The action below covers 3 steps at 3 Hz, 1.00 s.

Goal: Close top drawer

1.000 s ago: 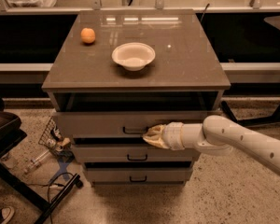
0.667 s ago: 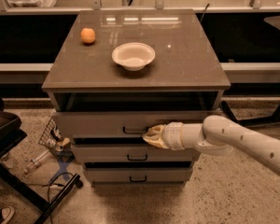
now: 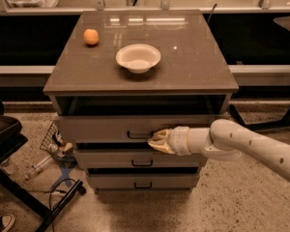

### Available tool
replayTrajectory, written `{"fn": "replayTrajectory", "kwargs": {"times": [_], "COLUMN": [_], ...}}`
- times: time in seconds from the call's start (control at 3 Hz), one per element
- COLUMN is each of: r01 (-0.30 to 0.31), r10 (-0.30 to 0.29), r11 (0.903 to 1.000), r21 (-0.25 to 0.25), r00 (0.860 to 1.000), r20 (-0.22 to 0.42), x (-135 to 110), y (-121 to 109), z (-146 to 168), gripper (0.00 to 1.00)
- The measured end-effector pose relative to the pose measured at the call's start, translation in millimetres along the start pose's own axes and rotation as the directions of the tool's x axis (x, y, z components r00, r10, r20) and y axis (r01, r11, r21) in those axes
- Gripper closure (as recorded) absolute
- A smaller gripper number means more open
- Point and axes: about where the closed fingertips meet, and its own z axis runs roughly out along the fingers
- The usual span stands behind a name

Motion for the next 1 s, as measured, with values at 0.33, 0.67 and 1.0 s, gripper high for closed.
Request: {"fn": "replayTrajectory", "kwargs": {"times": [0.33,0.67,1.0], "r01": [0.0,0.0,0.0], "r10": [0.0,0.0,0.0], "r11": [1.0,1.0,1.0], "r21": [0.0,0.0,0.0], "r00": [1.0,1.0,1.0], "r20": [0.0,0.0,0.0], "x": [0.1,0.1,0.2], "y": [0.1,0.1,0.2], "z": [0.0,0.0,0.0], "gripper": [1.0,1.0,1.0]}}
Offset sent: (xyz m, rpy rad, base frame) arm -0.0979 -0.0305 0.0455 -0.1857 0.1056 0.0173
